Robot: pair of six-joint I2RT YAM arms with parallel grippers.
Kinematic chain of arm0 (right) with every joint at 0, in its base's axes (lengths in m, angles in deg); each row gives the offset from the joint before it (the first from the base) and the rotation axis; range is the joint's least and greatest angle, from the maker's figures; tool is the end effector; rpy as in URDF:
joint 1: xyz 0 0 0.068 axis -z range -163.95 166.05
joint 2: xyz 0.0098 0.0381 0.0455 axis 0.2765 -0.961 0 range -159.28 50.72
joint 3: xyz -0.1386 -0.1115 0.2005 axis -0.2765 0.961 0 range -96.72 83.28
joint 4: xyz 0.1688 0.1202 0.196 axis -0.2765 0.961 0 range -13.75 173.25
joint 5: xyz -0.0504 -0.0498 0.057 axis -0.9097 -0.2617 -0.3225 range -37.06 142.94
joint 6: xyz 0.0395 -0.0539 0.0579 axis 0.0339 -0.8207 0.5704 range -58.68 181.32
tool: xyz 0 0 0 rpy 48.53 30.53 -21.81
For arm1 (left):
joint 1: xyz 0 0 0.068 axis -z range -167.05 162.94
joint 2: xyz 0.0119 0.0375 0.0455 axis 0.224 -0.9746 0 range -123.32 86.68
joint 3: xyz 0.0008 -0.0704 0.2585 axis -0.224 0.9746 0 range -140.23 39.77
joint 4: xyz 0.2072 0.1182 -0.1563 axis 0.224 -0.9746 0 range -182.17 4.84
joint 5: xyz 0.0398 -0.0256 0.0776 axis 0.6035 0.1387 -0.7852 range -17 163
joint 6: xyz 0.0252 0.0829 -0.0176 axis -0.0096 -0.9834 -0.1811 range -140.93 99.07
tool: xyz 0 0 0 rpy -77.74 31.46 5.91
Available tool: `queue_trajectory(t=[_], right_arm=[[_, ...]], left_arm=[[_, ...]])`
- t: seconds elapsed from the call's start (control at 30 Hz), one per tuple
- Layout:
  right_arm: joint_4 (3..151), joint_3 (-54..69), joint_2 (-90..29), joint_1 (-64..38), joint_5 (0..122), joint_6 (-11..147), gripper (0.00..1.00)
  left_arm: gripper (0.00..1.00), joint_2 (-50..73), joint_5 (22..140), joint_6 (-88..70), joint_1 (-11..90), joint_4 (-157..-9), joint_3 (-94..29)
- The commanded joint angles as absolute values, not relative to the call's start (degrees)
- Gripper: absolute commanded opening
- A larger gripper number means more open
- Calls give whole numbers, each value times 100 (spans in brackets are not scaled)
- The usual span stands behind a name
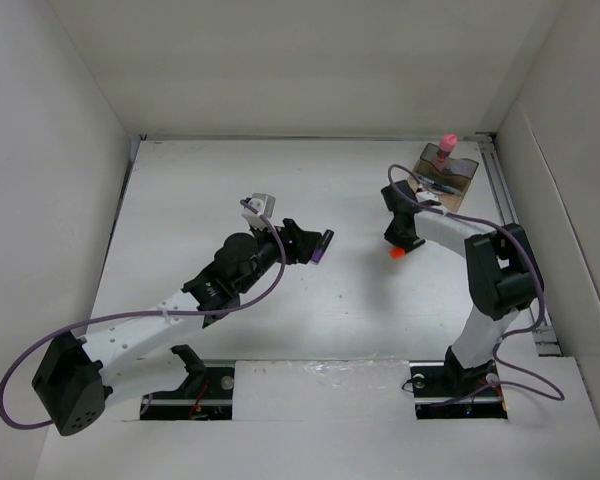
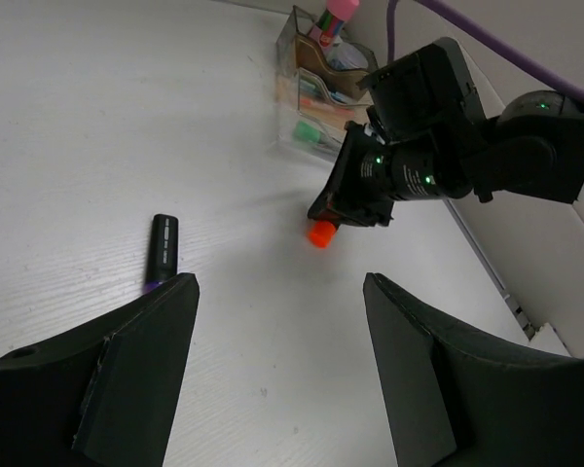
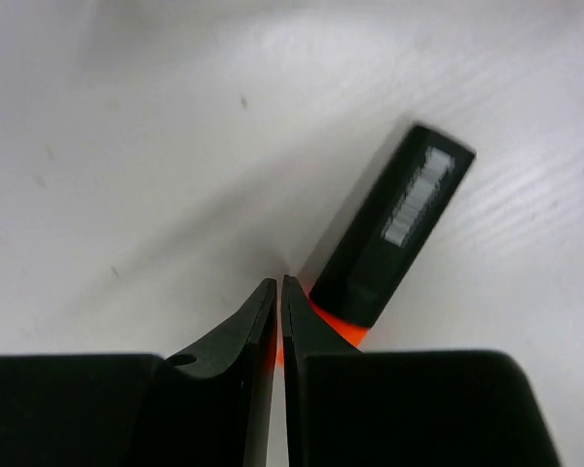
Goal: Sort the stationery into containers
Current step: Pick up the pen from the center of the board.
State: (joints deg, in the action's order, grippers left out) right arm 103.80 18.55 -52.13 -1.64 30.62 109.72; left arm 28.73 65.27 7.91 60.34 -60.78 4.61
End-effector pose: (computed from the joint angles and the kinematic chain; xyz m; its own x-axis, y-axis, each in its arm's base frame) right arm 0.3784 0.0894 0.1128 -0.6751 0.5107 -0.5324 0.5614 0.8238 0.0784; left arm 0.2154 -0.2186 0.2878 -0.2914 -0.3892 -0.8738 0.5684 0.6643 -0.4854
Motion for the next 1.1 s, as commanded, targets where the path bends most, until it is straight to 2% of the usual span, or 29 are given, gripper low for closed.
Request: queue_trajectory(t=[0.0,0.13,0.23,0.27,0.37,0.5,0.63,0.7,0.83,0.97,1.07], right_arm=[[10683,2157,-4764,-451,3070,11097,12],[10429,2369,-4185,-557,3510,11150,12],[10367,2439,-3746,-311,3300,11264,36],[10367,2439,-3657,-259,3230,11265,59],[10420,2439,-3454,31,2878,11317,72],[10534,2439,-3708,331,2825,11317,76],[10596,2386,-4358,401,2948,11265,76],[10464,2386,-4612,401,3096,11265,72],[10481,2264,-4737,296,3123,11159,57],[10534,2211,-4790,191,3071,11089,30],[10666,2071,-4851,138,3071,11036,22]], left_arm=[[66,3025,6553,825,6032,-5862,444],[66,3025,6605,825,6032,-5862,444],[66,3078,6605,825,6032,-5862,444],[66,3078,6605,825,6032,-5862,444],[66,3131,6605,825,6032,-5862,444],[66,3184,6658,825,6032,-5862,444],[66,3236,6658,825,6032,-5862,444],[66,3288,6711,825,6032,-5862,496],[66,3289,6711,825,6032,-5862,497],[66,3289,6711,825,6032,-5862,497],[66,3289,6711,825,6032,-5862,497]])
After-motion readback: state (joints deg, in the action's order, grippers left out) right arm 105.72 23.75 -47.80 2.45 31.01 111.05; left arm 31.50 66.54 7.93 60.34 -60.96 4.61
